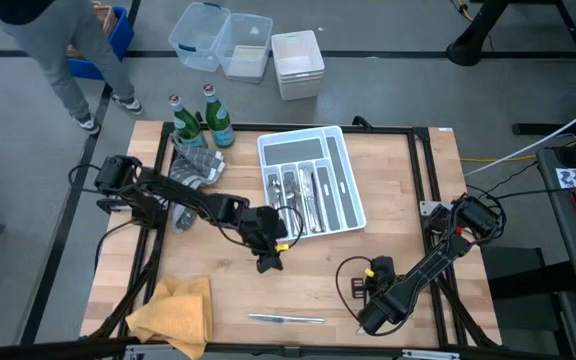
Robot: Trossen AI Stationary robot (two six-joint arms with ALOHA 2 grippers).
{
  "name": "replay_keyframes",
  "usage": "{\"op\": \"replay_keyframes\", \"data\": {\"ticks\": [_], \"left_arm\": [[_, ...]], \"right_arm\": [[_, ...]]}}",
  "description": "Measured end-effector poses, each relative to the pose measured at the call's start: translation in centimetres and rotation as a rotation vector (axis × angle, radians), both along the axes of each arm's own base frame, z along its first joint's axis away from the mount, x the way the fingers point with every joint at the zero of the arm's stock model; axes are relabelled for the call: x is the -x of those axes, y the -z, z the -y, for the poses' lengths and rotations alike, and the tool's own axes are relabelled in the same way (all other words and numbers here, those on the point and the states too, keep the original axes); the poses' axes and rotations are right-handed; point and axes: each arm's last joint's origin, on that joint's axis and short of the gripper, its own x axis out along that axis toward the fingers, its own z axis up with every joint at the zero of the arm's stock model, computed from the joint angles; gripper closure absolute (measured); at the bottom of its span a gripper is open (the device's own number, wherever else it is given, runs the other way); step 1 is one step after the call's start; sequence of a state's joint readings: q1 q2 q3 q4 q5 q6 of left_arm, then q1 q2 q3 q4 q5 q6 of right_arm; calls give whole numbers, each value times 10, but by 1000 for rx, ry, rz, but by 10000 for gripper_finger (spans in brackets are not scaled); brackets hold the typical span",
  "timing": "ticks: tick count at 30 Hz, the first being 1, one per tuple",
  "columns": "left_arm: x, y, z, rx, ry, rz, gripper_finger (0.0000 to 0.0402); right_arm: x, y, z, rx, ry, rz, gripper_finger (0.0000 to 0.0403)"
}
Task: Sort silverware
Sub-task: Put the silver spoon into the silverware tray
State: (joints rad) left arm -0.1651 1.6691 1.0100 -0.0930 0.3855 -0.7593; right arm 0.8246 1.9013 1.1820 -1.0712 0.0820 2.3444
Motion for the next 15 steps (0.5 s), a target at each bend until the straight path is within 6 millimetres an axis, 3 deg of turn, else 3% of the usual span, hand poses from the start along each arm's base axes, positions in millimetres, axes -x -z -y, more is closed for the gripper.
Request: {"op": "replay_keyframes", "data": {"ticks": [7, 15], "left_arm": [[4, 0, 18, -2, 52, 1, 315], [6, 0, 24, -3, 69, 0, 315]], "right_arm": [[3, 4, 4, 38, -6, 3, 322], [0, 5, 2, 1, -3, 18, 322]]}}
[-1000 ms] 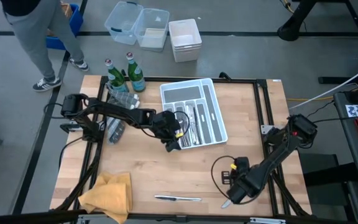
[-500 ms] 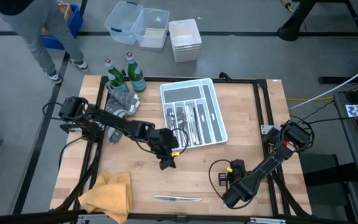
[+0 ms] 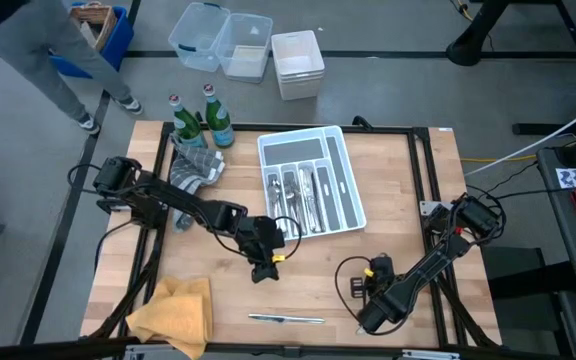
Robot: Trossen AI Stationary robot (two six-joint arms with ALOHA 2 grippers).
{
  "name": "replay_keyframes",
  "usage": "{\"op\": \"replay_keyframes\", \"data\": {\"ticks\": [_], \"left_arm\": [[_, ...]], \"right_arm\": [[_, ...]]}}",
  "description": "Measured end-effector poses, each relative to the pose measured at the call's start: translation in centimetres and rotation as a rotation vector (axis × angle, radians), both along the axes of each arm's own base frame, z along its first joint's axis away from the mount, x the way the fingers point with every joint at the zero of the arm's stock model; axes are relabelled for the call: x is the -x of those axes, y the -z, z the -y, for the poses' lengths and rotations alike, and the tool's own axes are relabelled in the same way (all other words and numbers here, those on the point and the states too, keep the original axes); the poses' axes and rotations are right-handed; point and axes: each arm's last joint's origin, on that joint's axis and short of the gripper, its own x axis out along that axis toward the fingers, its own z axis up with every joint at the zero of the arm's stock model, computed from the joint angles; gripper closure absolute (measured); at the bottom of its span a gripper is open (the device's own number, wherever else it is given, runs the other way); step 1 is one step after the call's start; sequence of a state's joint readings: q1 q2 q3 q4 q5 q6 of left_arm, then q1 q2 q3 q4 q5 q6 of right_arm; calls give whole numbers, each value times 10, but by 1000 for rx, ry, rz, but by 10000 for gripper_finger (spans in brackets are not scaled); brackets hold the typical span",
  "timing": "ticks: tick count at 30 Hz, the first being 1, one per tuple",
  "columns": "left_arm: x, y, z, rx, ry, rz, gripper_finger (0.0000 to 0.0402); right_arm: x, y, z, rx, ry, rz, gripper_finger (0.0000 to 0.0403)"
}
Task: Sort silverware
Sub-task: Put the silver spoon into the silverware tray
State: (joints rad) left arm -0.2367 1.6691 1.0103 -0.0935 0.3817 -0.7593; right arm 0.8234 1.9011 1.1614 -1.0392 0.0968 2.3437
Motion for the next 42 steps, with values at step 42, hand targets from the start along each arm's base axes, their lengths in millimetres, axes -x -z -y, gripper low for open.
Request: {"op": "replay_keyframes", "data": {"ticks": [42], "left_arm": [[-2, 0, -6, -35, -21, 24, 315]], "right_arm": [[8, -16, 17, 36, 8, -25, 322]]}}
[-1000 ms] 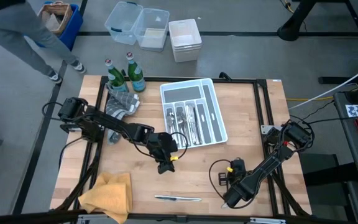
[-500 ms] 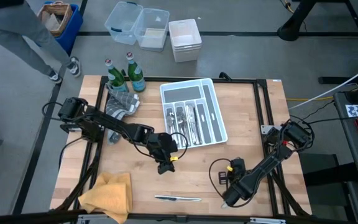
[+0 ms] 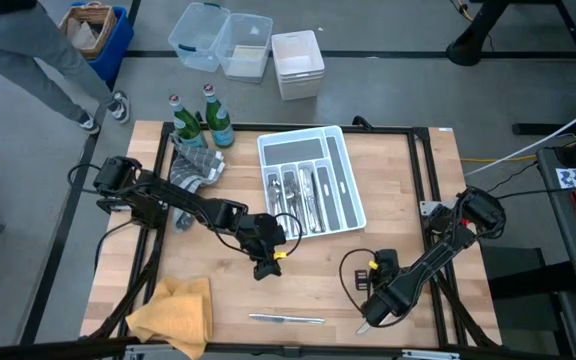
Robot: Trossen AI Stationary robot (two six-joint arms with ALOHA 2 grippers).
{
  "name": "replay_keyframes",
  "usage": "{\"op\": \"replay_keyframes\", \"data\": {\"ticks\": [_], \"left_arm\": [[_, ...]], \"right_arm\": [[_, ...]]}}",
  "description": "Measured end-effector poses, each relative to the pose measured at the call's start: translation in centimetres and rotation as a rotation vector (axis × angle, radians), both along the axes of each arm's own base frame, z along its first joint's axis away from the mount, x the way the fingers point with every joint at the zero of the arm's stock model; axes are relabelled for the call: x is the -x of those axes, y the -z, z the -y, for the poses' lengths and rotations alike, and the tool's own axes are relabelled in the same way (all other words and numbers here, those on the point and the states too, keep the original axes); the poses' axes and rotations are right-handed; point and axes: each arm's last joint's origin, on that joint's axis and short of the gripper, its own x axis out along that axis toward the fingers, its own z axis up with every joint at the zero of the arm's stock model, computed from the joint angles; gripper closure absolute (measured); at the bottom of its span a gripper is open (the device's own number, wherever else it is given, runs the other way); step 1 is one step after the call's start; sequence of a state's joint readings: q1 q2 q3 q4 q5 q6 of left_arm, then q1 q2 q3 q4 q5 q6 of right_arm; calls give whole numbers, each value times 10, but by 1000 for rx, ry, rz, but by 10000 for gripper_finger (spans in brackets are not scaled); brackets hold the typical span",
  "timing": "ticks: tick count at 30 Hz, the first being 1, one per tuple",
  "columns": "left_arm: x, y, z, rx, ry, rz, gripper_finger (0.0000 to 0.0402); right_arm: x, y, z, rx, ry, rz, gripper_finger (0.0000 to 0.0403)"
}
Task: Sort silverware
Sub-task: Put the silver spoon into the silverware tray
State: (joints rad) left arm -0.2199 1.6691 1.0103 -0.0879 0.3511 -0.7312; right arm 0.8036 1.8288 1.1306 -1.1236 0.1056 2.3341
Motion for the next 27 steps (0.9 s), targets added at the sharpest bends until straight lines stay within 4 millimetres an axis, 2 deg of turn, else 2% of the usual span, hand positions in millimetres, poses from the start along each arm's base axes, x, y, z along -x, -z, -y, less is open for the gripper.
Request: {"op": "replay_keyframes", "data": {"ticks": [6, 22, 27], "left_arm": [[0, 0, 0, -1, 1, 0, 315], [0, 0, 0, 1, -2, -1, 315], [0, 0, 0, 0, -1, -2, 315]], "right_arm": [[-1, -1, -1, -22, 0, 21, 322], [4, 20, 7, -18, -1, 49, 322], [6, 23, 10, -6, -12, 47, 352]]}}
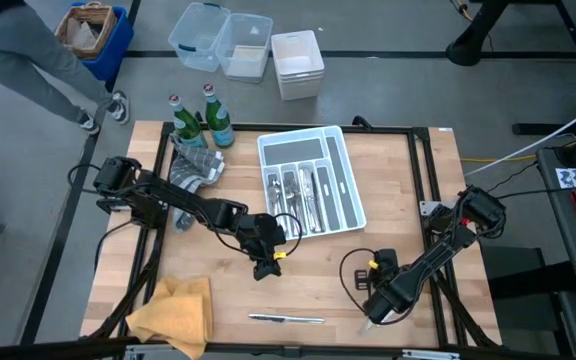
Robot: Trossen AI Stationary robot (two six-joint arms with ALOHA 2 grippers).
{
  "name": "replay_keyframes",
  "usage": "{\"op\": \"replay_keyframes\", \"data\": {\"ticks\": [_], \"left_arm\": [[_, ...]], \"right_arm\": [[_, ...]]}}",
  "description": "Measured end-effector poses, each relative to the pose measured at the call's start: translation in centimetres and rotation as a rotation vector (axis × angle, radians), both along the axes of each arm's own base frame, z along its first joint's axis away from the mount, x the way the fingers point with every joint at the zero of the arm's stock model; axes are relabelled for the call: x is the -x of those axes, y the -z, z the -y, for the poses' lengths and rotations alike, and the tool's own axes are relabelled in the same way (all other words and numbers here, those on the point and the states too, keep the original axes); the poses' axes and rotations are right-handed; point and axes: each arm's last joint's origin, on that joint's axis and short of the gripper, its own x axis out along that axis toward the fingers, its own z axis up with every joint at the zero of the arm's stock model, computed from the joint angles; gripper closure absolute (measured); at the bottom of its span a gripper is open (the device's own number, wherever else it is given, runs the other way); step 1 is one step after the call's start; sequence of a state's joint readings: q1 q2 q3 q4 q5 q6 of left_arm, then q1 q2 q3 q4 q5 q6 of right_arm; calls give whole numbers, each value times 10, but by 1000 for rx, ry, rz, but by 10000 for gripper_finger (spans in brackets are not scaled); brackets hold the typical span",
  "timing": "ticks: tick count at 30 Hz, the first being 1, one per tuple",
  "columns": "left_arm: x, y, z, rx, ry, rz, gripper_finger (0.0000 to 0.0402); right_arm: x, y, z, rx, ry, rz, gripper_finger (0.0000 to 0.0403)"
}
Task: Sort silverware
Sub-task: Put the silver spoon into the silverware tray
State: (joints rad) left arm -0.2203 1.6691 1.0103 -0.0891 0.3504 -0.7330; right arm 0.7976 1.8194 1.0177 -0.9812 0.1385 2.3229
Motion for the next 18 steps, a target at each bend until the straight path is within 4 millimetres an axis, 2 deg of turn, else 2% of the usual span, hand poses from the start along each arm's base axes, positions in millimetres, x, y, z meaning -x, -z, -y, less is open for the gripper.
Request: {"op": "replay_keyframes", "data": {"ticks": [4, 9, 18], "left_arm": [[0, 0, 0, 0, 0, 0, 315], [0, 0, 0, 0, 0, 1, 315], [1, -2, 0, 1, 0, 5, 315]], "right_arm": [[0, 0, 1, 15, -22, 10, 392], [0, 1, 0, 22, -29, 25, 383], [-5, -5, -3, 37, -37, 47, 395]]}}
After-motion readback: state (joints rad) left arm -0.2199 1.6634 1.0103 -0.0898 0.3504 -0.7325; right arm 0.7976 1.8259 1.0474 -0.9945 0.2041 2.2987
